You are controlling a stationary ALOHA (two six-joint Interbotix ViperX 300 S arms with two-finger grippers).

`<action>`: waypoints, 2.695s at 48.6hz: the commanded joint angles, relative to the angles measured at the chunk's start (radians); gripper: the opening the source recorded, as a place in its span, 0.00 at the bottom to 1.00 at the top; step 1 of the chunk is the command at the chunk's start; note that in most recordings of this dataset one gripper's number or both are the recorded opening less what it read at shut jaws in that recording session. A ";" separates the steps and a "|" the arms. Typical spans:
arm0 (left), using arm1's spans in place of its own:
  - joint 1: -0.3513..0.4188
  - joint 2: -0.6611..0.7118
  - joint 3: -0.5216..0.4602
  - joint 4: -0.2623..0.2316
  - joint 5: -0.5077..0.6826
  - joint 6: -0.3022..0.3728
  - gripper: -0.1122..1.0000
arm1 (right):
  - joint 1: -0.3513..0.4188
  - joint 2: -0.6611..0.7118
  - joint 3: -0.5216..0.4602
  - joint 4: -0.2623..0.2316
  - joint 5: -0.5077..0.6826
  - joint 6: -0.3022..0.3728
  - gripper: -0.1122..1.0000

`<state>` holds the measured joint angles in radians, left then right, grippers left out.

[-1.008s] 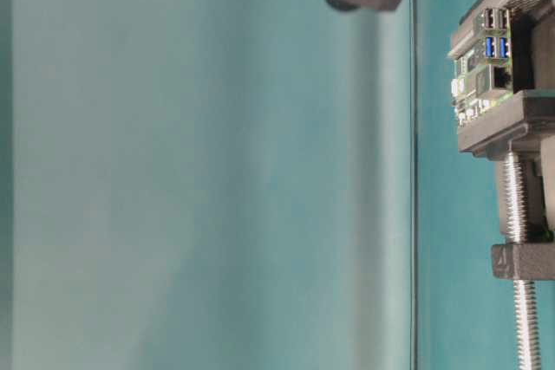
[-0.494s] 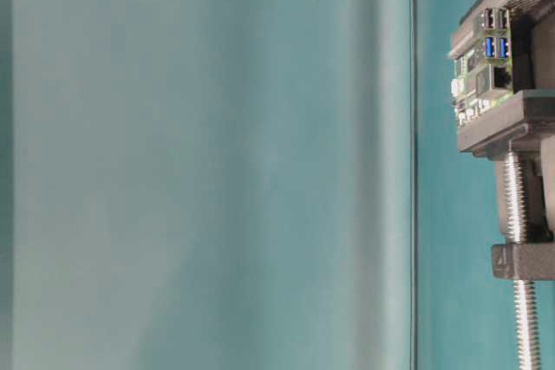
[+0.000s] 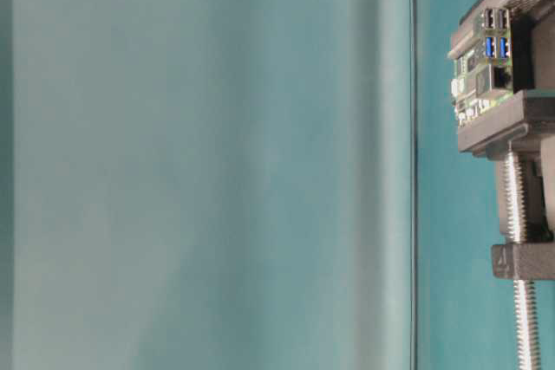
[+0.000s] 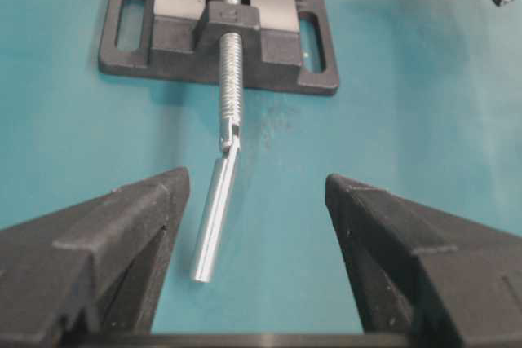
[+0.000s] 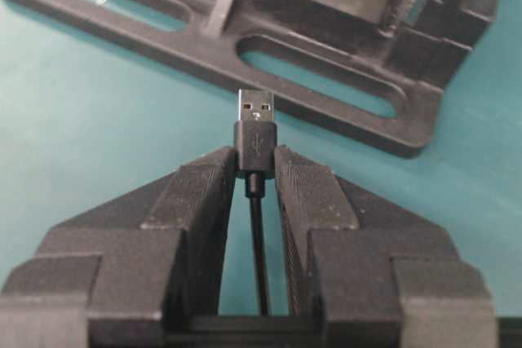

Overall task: Insert the USB into the fixed PCB.
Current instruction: 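Lift the USB plug and carry it toward the board's USB ports, then align the plug with the upper right USB port on the board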

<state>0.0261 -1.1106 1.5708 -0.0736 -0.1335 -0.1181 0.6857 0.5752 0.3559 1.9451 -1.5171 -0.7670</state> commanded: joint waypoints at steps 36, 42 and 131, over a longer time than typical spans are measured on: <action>0.003 0.005 -0.011 0.005 -0.008 -0.002 0.87 | -0.002 0.057 -0.101 0.048 -0.213 0.094 0.29; 0.003 0.005 -0.011 0.005 -0.008 -0.002 0.87 | -0.014 0.046 -0.098 0.048 -0.213 0.094 0.29; 0.003 0.005 -0.011 0.005 -0.009 -0.002 0.87 | -0.140 -0.038 -0.084 0.061 -0.218 0.043 0.29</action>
<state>0.0261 -1.1121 1.5693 -0.0736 -0.1335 -0.1181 0.5507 0.5860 0.2807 2.0095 -1.7227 -0.7225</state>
